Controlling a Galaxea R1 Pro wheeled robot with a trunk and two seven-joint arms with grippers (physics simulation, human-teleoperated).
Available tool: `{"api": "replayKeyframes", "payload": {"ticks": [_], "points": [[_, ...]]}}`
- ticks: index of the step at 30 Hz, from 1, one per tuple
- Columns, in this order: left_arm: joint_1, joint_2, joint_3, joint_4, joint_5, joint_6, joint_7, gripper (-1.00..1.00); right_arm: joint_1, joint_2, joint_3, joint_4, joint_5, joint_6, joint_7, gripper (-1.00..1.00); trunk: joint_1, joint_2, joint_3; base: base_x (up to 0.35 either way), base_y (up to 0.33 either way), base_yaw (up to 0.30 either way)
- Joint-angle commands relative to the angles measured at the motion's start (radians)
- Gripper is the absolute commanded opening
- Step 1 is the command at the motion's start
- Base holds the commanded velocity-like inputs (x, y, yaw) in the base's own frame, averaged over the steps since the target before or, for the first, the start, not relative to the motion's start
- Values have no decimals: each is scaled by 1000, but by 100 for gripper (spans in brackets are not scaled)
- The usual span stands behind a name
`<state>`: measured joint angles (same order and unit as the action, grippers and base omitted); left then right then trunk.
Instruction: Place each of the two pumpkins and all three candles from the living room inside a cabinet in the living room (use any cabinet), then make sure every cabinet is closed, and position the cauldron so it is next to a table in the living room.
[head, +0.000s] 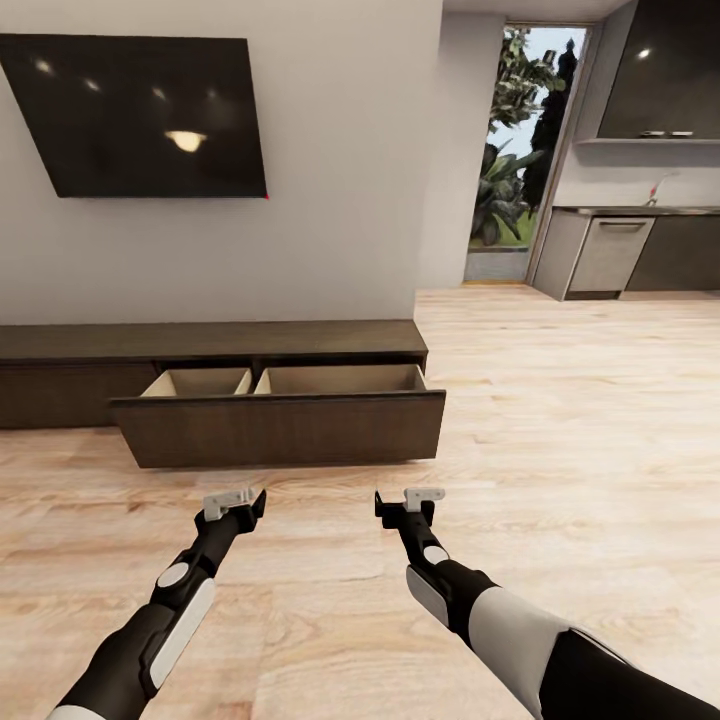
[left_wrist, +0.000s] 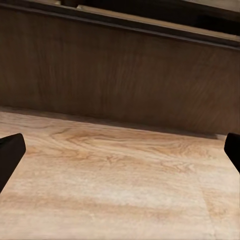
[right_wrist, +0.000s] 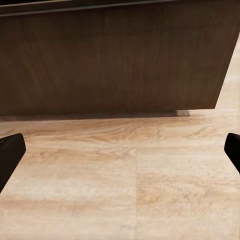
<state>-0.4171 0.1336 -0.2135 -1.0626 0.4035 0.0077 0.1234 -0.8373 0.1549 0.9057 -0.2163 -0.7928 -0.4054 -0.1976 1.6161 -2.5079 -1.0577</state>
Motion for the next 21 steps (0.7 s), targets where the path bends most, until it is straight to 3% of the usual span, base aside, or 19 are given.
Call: {"api": "replayKeyframes", "payload": {"ticks": [1,18,21], "points": [[0,1,-5,0,9,1,8,100,-1,0,9,0,-5,-3,-6,100,0,0,-1,143,0,0],[0,1,1,4,20,20,4,100,-1,0,10,-2,-3,-3,-2,100,0,0,-1,308,0,0],[0,2,2,5,21,20,5,100,-1,0,10,0,-4,0,33,100,0,0,-1,331,0,0]]}}
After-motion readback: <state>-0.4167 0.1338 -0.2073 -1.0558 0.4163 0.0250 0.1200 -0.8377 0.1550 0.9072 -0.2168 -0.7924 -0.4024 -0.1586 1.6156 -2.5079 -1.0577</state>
